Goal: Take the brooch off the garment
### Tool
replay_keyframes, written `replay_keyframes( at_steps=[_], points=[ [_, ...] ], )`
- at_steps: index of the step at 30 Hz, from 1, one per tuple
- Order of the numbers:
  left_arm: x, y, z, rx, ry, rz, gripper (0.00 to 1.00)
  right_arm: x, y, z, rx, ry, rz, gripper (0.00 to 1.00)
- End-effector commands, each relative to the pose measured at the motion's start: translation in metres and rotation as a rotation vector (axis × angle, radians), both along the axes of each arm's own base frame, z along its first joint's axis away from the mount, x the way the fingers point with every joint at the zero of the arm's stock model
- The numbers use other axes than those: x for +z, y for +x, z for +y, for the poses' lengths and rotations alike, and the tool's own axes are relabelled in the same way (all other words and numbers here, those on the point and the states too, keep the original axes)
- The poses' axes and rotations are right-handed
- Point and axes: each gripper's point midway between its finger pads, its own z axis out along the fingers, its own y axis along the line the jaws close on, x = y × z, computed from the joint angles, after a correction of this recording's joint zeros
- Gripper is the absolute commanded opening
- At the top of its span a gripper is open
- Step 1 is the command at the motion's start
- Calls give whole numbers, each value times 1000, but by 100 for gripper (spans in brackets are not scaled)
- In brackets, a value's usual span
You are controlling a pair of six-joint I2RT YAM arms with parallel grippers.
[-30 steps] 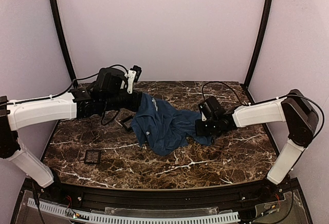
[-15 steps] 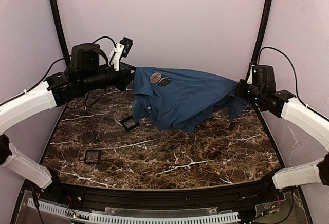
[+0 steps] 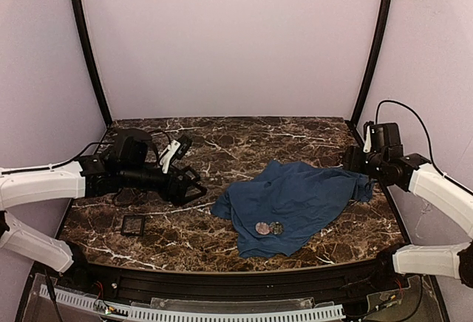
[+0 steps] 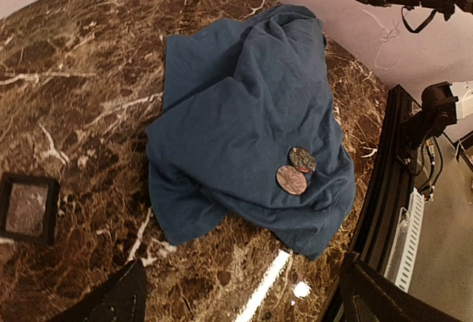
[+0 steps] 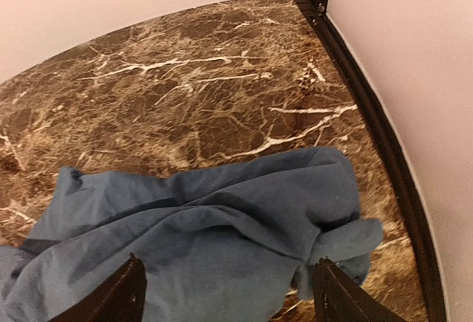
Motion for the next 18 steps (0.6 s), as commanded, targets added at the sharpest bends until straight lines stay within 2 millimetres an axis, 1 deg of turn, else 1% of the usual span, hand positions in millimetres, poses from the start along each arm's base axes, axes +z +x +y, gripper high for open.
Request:
replay_keyframes(
  at_steps=[1,3,4,5,7,8,9,10,11,12,13,14,15,16,17,18],
  points=[
    [36,-5,10,61,-133,-40,94,25,-14,35,202,99,-95,83],
    [31,-5,8,66,-149,-17,95,31,-19,43,230,124,-99,85],
    [25,-3,4,67,-149,-6,95,31,-20,48,241,142,-89,85],
    [26,-2,-2,66,-167,-3,95,28,-21,53,251,165,-74,85],
    [15,-1,-15,68,-156,29,96,19,-25,75,305,232,-26,85],
    [5,2,-26,71,-140,48,96,12,-27,86,327,250,-1,85],
    [1,3,-31,77,-141,72,97,5,-29,96,345,257,22,85],
    [-10,3,-44,64,-125,97,97,-1,-31,107,370,257,40,85],
    [-6,5,-53,62,-135,107,97,-8,-33,118,391,252,62,85],
    [-23,4,-62,53,-104,139,97,-14,-35,129,419,244,83,85],
    [-21,6,-71,50,-110,147,97,-19,-36,138,436,227,95,85],
    [-35,3,-79,41,-85,170,97,-23,-37,147,463,214,107,84],
    [-33,5,-85,43,-91,179,97,-27,-39,158,492,203,119,84],
    [-46,5,-91,41,-72,201,98,-31,-41,167,515,191,131,84],
    [-53,7,-95,49,-65,223,98,-35,-43,175,538,179,144,83],
    [-56,7,-97,54,-62,231,98,-38,-44,183,558,164,153,83]
  ],
)
